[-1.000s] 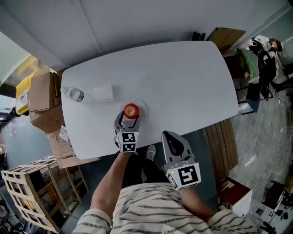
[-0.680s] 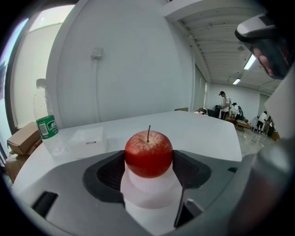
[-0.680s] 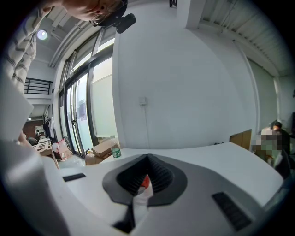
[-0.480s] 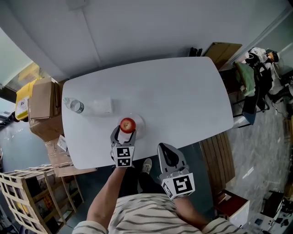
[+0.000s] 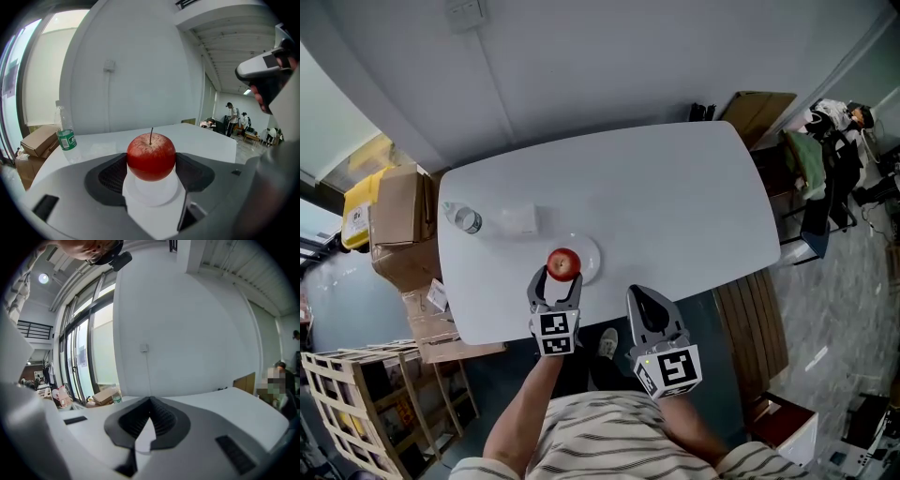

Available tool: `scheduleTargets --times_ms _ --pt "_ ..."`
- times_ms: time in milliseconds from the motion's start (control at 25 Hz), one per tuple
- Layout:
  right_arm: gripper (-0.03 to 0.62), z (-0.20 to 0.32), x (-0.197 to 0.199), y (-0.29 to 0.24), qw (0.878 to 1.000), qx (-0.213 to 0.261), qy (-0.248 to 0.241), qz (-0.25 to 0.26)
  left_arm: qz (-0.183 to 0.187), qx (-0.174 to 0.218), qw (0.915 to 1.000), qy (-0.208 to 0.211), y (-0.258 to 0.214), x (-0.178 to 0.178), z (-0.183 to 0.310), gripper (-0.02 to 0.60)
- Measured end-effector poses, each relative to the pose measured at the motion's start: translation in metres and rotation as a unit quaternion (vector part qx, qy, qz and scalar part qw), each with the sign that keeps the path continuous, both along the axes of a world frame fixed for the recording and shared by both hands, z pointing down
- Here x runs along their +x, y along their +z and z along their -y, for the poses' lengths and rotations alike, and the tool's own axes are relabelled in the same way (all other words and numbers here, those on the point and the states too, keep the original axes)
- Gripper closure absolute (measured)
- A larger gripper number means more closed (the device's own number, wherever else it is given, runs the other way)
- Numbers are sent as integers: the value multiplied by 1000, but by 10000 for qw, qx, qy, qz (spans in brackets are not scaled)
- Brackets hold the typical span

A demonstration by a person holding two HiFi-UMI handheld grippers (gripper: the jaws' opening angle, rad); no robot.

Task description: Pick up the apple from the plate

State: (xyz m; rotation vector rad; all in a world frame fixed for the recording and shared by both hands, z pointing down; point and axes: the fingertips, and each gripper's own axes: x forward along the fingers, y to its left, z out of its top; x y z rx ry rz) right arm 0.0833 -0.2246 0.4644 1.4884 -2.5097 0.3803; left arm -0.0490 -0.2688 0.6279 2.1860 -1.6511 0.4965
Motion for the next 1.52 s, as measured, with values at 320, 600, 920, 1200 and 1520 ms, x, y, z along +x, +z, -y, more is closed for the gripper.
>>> scheduleTargets --times_ms 320,600,920,1200,1520 --pt "591 -7 -6 -6 10000 -7 -82 8 -109 169 9998 -21 -39 5 -15 250" --pt "591 -6 -12 -18 9999 89 -129 60 -326 333 9987 -182 -83 1 -21 250" --pt "591 -7 -21 -38 9994 282 -169 92 -423 727 9961 -259 -140 -3 -29 250" --pt "591 -10 -33 -47 9990 357 -258 114 -410 900 9947 -263 -167 -8 -35 250" --pt "591 -11 -42 -54 9985 434 -306 93 -386 969 9943 -219 -186 -10 -43 250"
